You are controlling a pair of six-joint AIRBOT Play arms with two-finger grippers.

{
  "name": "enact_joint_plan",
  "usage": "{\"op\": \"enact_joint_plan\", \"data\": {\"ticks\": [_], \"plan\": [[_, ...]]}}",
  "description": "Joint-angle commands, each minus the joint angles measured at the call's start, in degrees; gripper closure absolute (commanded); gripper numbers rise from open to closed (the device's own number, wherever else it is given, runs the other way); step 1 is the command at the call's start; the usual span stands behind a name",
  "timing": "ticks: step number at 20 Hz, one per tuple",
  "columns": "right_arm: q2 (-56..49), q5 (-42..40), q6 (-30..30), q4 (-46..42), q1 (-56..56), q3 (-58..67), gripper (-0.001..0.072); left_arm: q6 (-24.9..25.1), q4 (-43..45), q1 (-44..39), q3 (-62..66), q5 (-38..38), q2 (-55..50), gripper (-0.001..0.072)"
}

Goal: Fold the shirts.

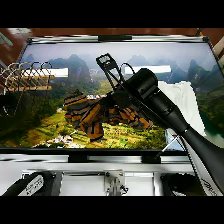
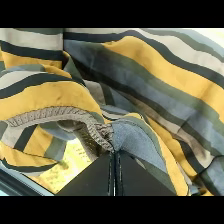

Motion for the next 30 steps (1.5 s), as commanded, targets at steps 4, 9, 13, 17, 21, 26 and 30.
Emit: {"op": "enact_joint_plan", "data": {"ticks": [4,9,13,17,21,26,30], "plan": [[0.0,-0.1,0.0,0.0,0.0,0.0,0.0659,13.7,-22.3,13.1,-5.8,3.2,-6.6,0.0149],[0.0,-0.3,0.0,0.1,0.0,0.0,0.0659,21.0,-27.0,13.4,-3.8,2.6,-18.2,0.0149],[0.0,-0.3,0.0,0.0,0.0,0.0,0.0659,21.3,-26.9,13.4,1.2,2.1,-23.7,0.0149],[0.0,0.0,0.0,-0.2,0.0,0.0,0.0659,22.8,-25.8,12.1,4.6,1.5,-28.2,0.0150],[0.0,2.3,0.7,-0.5,0.0,0.0,0.0659,23.1,-24.8,11.9,4.8,0.6,-31.3,0.0152],[0.0,4.5,1.7,-0.5,0.0,0.0,0.0659,24.2,-24.7,11.2,4.8,0.6,-32.4,0.0169],[0.0,4.7,1.7,-0.5,0.0,0.0,0.0659,24.3,-24.7,9.8,4.8,0.7,-33.1,0.0171]]}}
